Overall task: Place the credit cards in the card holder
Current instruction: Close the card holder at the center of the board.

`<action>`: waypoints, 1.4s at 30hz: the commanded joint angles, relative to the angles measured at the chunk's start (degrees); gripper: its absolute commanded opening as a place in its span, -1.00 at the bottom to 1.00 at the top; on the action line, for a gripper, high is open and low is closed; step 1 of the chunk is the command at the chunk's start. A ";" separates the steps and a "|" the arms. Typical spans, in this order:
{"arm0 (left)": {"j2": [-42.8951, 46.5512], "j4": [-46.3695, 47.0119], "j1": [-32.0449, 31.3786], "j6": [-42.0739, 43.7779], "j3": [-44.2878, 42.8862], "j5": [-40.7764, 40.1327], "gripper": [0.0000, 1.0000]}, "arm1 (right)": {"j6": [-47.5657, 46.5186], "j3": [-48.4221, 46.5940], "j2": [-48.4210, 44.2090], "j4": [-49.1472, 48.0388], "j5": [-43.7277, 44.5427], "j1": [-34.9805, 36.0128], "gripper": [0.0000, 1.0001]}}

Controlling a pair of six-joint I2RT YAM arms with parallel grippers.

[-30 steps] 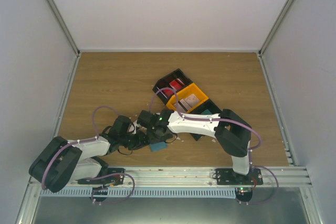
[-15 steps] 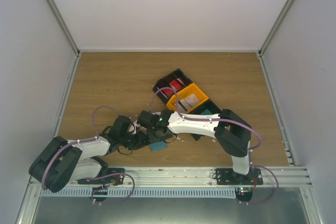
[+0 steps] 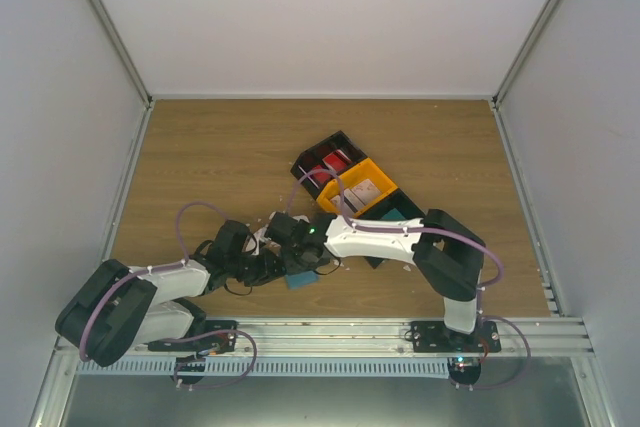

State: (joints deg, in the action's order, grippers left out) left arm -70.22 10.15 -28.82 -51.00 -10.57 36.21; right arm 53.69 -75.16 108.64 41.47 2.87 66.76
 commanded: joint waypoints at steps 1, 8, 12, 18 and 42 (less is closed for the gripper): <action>-0.96 0.40 0.25 1.04 0.52 -0.98 -0.63 | 1.57 4.92 -0.13 -1.25 -2.21 -0.06 -0.99; -0.89 0.39 0.25 1.06 0.63 -1.10 -0.63 | 0.93 9.26 -1.57 -5.46 -4.24 -1.73 -0.99; -0.97 0.38 0.25 1.08 0.64 -1.18 -0.63 | 0.91 11.13 -1.45 -6.91 -5.76 -2.14 -0.99; -0.96 -0.03 0.25 1.34 0.38 -1.27 -0.63 | 1.50 13.02 -0.06 -7.06 -6.93 -2.12 -0.99; 21.93 -32.41 1.57 10.41 -19.86 -18.51 0.53 | -2.26 9.49 -29.59 -1.54 15.16 -5.37 -0.09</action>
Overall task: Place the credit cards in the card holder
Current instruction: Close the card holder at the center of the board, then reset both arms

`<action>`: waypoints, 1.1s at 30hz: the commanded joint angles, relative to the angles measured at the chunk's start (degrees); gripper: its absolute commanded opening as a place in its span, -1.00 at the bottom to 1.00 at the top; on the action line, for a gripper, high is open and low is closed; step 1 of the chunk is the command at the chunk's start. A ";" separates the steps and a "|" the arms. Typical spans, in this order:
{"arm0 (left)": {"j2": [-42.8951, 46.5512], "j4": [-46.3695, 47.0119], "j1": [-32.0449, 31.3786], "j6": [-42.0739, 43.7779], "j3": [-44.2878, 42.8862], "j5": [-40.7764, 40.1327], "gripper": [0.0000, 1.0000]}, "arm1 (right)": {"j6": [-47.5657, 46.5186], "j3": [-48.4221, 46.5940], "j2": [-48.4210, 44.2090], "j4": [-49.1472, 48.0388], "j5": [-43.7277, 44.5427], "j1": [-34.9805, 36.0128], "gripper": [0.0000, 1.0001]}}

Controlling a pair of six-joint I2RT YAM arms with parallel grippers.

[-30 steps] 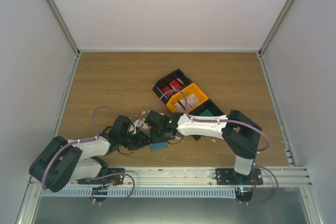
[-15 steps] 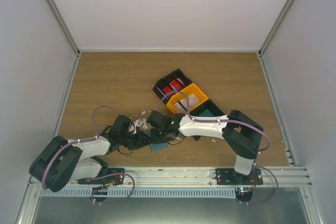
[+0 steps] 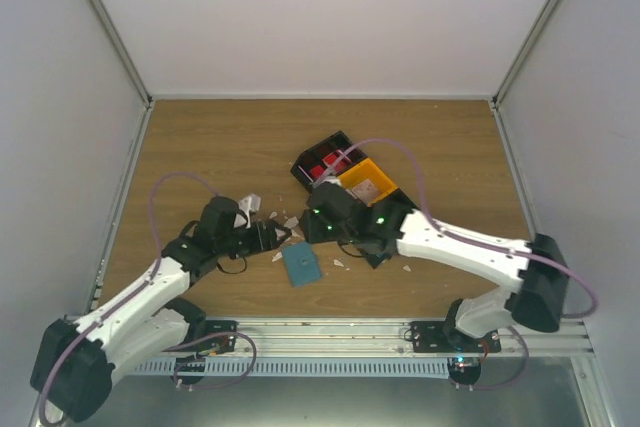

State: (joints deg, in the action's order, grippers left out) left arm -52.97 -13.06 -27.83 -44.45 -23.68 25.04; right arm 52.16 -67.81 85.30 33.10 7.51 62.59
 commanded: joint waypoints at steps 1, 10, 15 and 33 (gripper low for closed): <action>5.99 -10.85 0.58 4.90 -8.76 -8.65 0.62 | -0.79 2.46 -8.37 8.62 12.92 -1.46 -0.01; 14.55 -24.60 0.59 16.40 -28.45 -25.84 0.98 | -9.90 6.39 -32.58 14.95 27.63 -4.36 0.82; 21.22 -25.09 0.59 19.54 -33.57 -31.26 0.98 | -14.22 4.70 -43.38 18.84 32.09 -4.67 0.99; 30.13 -31.07 0.57 23.70 -41.82 -39.25 0.98 | -9.68 0.53 -56.36 26.78 40.83 -4.66 0.99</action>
State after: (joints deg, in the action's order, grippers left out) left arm -23.66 -44.18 -27.57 -21.61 -65.56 -12.12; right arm 39.64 -66.37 28.80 57.47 45.28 58.15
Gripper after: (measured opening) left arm 0.990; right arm 0.995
